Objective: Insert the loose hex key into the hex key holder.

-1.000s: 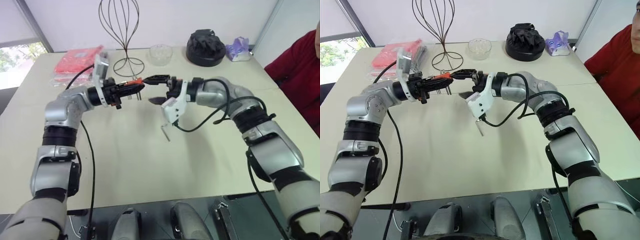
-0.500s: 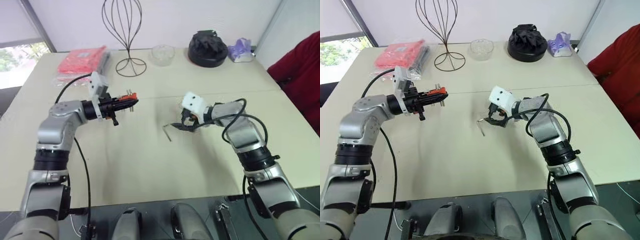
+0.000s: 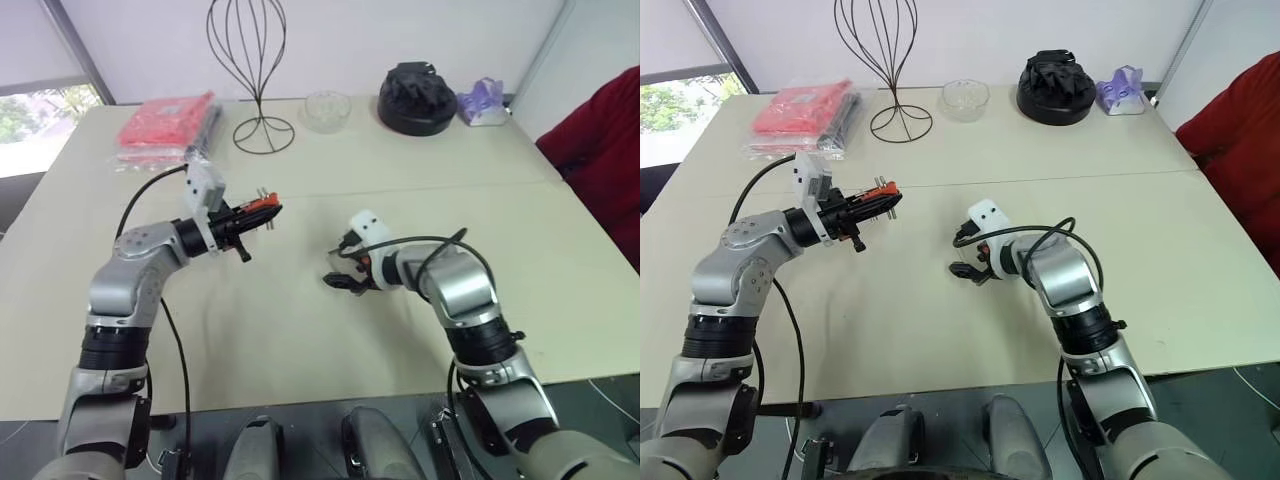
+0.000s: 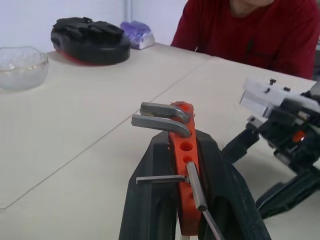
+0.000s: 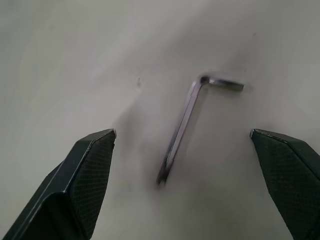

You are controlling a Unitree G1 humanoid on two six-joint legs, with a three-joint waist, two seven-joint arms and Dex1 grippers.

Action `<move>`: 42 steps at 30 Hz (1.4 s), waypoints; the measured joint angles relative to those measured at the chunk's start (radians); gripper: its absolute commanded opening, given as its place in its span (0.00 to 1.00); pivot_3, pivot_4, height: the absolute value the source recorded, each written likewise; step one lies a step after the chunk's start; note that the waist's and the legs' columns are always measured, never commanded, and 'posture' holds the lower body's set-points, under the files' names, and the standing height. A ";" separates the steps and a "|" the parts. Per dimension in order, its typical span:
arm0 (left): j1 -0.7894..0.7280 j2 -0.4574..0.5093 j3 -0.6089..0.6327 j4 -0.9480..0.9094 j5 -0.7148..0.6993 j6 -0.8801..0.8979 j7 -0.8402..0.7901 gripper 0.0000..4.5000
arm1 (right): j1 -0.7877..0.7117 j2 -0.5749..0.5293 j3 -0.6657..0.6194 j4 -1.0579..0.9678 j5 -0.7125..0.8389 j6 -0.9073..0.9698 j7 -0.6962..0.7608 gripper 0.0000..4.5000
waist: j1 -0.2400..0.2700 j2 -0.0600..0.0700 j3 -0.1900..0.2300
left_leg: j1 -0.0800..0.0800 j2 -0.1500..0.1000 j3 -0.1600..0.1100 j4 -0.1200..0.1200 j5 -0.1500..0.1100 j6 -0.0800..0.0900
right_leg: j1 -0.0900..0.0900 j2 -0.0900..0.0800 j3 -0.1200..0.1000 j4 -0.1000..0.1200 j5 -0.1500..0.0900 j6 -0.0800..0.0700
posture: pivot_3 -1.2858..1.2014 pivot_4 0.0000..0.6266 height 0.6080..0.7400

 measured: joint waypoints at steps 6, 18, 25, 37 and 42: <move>0.032 -0.001 0.002 0.000 0.000 -0.003 0.027 0.00 | -0.042 0.073 0.052 0.129 -0.036 -0.106 -0.134 0.33 | -0.016 -0.001 -0.002 | 0.001 0.001 0.000 -0.001 0.000 0.000 | 0.001 0.000 0.000 0.000 0.000 0.000 | 0.52 0.24 1.00; 0.056 -0.008 0.012 0.002 0.002 -0.016 0.065 0.00 | -0.032 0.070 0.132 0.166 -0.069 -0.218 -0.175 0.01 | -0.016 -0.003 -0.012 | 0.005 0.001 0.000 -0.002 -0.001 0.001 | 0.003 0.000 0.001 0.000 0.000 0.000 | 0.52 0.24 1.00; -0.003 0.056 0.009 0.108 0.003 -0.028 -0.035 0.00 | -0.157 0.067 -0.119 0.249 0.083 -0.500 -0.151 0.01 | -0.011 -0.001 -0.008 | -0.003 0.000 0.000 -0.001 -0.001 0.001 | -0.002 0.000 -0.001 -0.001 0.000 0.000 | 0.52 0.24 1.00; -0.393 -0.023 -0.043 0.474 -0.017 0.008 -0.310 0.00 | -0.268 0.220 -0.452 0.117 0.594 -0.520 -0.148 0.01 | 0.010 0.000 -0.007 | -0.003 -0.001 0.000 -0.001 -0.001 0.001 | -0.001 -0.001 -0.002 -0.002 0.000 0.000 | 0.52 0.24 1.00; -0.440 -0.058 -0.067 0.482 -0.013 0.003 -0.353 0.00 | -0.268 0.234 -0.430 0.125 0.604 -0.556 -0.164 0.01 | 0.007 0.000 -0.007 | -0.003 0.000 0.000 -0.002 -0.001 0.001 | -0.001 -0.001 -0.002 -0.002 0.000 0.000 | 0.52 0.24 1.00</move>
